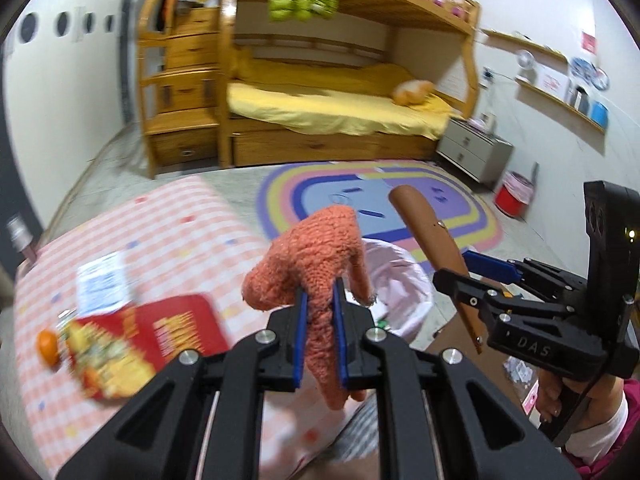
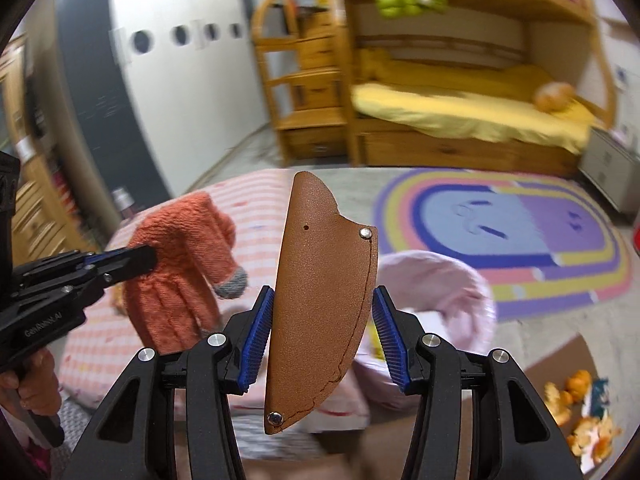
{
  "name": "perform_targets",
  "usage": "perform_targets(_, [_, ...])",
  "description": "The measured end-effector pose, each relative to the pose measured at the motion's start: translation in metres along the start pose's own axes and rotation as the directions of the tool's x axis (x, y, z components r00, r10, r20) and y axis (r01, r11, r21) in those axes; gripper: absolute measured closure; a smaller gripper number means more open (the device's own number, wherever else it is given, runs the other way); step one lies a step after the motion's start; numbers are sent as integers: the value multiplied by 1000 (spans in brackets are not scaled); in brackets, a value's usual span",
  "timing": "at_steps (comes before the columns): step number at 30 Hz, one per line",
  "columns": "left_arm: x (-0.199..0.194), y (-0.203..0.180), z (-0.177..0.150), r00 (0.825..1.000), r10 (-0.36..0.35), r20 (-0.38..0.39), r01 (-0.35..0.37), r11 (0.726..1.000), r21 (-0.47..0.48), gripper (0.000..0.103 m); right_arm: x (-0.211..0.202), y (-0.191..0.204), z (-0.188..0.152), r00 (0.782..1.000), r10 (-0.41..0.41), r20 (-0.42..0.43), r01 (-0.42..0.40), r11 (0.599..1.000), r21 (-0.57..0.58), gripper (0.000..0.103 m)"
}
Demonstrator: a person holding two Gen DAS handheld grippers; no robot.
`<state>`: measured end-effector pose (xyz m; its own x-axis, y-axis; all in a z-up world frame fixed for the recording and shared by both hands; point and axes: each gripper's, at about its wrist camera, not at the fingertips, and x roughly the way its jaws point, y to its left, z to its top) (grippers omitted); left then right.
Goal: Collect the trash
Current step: 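Carry the glove and sheath to the pink bin and open both grippers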
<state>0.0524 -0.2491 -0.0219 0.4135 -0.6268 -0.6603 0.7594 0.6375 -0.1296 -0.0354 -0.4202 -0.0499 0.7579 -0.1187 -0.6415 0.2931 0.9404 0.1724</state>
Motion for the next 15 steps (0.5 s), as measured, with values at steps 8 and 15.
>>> perform_targets(8, [85, -36, 34, 994, -92, -56, 94, 995, 42, 93, 33, -75, -4, 995, -95, -31, 99, 987, 128, 52])
perform_targets(15, [155, -48, 65, 985, -145, -96, 150, 988, 43, 92, 73, -120, 8, 995, -88, -36, 94, 970, 223, 52])
